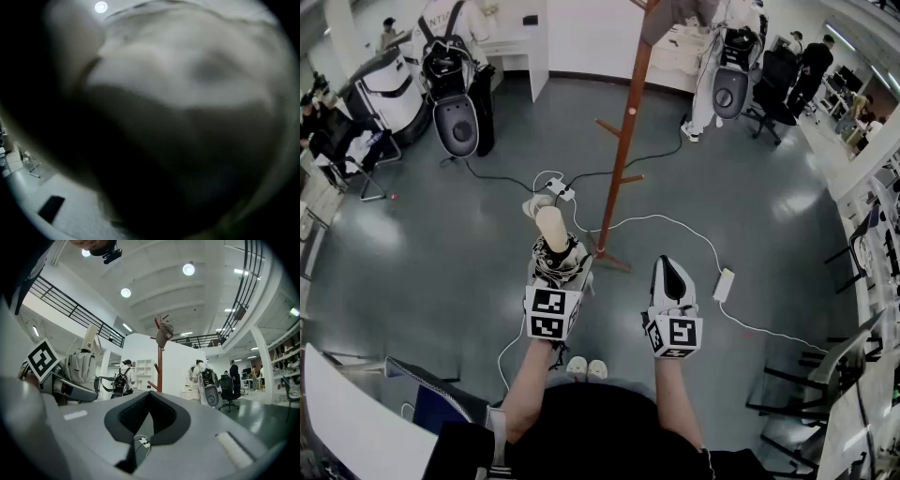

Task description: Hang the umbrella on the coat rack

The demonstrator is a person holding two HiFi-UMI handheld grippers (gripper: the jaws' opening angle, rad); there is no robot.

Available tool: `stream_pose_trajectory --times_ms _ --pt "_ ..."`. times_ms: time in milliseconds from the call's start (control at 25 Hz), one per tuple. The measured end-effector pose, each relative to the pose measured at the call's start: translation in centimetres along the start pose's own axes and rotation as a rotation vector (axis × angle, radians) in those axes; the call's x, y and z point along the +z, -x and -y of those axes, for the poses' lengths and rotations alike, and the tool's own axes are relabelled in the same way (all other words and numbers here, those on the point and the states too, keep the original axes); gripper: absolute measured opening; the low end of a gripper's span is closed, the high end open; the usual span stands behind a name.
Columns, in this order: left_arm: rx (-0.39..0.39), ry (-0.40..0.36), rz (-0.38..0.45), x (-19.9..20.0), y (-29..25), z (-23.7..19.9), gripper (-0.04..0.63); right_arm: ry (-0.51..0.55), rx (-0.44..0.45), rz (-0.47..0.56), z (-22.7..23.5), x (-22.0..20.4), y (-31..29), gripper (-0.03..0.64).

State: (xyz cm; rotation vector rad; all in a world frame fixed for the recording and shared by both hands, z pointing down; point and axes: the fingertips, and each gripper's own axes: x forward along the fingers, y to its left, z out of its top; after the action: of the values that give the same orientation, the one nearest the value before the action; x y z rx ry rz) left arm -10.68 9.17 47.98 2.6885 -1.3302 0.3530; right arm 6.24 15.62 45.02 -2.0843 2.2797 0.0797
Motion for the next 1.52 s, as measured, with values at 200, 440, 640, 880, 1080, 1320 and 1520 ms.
stream_pose_trajectory --times_ms 200,440,640,880,1080,1320,1520 --pt "-0.006 0.001 -0.001 -0.2 0.2 0.3 0.301 0.0 0.004 0.003 -0.1 0.2 0.1 0.005" --pt "-0.017 0.002 -0.001 -0.1 0.4 0.2 0.301 0.006 0.009 0.006 -0.6 0.5 0.1 0.005" --pt "-0.03 0.003 -0.005 -0.1 0.2 0.2 0.301 -0.006 0.003 0.01 -0.7 0.6 0.1 0.005" --pt "-0.042 0.003 -0.006 -0.1 0.1 -0.1 0.301 -0.043 -0.004 0.029 -0.7 0.7 -0.2 0.006" --pt "-0.05 0.012 0.001 0.1 -0.3 -1.6 0.301 -0.042 -0.013 0.021 -1.6 0.6 -1.3 0.006" --pt "-0.076 0.002 -0.003 0.0 -0.9 -2.1 0.301 -0.04 -0.01 0.007 -2.9 -0.3 -1.5 0.006" --pt "-0.095 -0.003 -0.013 0.4 -2.6 -2.7 0.301 -0.045 -0.012 -0.013 -2.6 -0.9 -3.1 0.006"
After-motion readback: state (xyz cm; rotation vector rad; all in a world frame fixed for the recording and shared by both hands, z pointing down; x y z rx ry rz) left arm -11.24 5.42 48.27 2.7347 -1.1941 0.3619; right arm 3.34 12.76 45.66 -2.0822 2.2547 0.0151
